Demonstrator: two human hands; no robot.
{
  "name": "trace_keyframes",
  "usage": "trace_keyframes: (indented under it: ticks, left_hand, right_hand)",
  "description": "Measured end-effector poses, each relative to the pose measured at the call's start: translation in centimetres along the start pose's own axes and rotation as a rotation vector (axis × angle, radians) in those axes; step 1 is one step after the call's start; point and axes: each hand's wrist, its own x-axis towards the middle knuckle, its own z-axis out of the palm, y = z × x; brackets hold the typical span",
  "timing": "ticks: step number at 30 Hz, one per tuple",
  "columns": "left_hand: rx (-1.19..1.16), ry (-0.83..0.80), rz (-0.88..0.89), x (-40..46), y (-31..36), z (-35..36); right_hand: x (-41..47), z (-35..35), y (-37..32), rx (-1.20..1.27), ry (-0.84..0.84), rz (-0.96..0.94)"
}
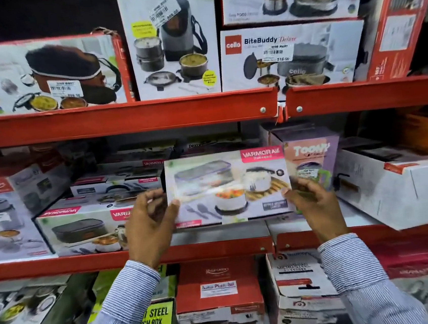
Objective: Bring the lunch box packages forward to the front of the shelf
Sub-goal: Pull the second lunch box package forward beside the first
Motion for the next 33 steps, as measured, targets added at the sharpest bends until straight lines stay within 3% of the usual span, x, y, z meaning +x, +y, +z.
trace_keyframes:
  ticks: [5, 9, 33]
  left_hand:
    - [0.195, -0.028, 0.085, -1.3, -1.3, 1.7]
    - [0.232, -0.091, 0.042, -1.5, -3.3, 2.8]
    - [0.351, -0.030, 0.021, -1.0, -6.5, 3.8]
  right_hand:
    - [0.2, 0.3, 2.1, -0.215, -0.019, -0.009]
    - [0.3, 1.5, 4.1, -0.294, -0.021, 0.063]
    - [0.0, 2.2, 5.6, -0.376, -0.030, 0.012]
